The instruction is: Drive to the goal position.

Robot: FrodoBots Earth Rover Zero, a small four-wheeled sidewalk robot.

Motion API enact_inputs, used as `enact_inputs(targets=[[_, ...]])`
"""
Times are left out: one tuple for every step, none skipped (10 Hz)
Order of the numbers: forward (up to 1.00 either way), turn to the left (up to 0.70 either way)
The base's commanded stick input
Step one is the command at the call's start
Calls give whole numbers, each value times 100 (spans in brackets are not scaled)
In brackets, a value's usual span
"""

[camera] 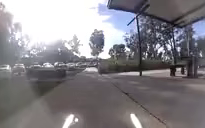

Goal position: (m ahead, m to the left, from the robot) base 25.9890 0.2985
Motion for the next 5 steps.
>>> enact_inputs(targets=[[100, 0], [62, 0], [22, 0], [0, 0], [0, 0]])
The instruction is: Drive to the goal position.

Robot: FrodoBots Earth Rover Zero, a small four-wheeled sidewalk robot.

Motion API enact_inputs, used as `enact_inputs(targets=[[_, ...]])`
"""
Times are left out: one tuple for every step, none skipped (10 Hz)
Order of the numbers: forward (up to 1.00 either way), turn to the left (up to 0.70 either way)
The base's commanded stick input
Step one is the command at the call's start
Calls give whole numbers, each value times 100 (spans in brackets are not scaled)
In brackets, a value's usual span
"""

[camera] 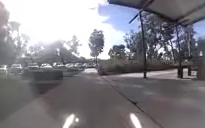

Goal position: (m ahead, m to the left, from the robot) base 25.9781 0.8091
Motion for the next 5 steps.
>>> enact_inputs(targets=[[0, 0], [0, 0], [0, 0], [0, 0], [0, 0]])
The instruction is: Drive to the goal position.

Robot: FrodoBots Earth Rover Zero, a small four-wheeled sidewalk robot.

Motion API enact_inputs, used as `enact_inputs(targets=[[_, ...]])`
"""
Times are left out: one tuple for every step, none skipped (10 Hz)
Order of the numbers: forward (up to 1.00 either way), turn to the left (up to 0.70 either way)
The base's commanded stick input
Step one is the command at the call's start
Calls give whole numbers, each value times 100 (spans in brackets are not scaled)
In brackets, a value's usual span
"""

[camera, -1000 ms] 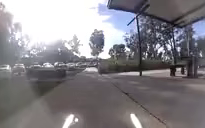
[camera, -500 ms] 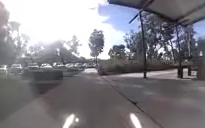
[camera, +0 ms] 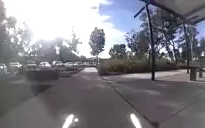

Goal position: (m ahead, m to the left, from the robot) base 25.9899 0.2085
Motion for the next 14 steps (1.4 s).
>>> enact_inputs(targets=[[0, 0], [0, 0], [2, 0], [9, 0], [17, 0], [100, 0], [100, 0], [100, 0], [100, 0], [100, 0], [100, 0], [100, 0], [100, 0], [100, 0]])
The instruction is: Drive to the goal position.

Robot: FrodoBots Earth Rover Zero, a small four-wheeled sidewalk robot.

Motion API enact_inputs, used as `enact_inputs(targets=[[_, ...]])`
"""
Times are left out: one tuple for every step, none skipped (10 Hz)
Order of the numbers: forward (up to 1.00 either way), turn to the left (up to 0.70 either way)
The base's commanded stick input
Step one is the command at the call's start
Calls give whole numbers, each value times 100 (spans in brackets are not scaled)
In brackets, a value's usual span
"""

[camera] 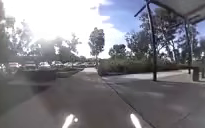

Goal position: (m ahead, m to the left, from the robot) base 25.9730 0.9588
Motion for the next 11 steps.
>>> enact_inputs(targets=[[100, 0], [100, 0], [100, 0], [100, 0], [100, 0], [100, 0], [100, 0], [100, 10], [100, 27], [100, 40], [100, 40]])
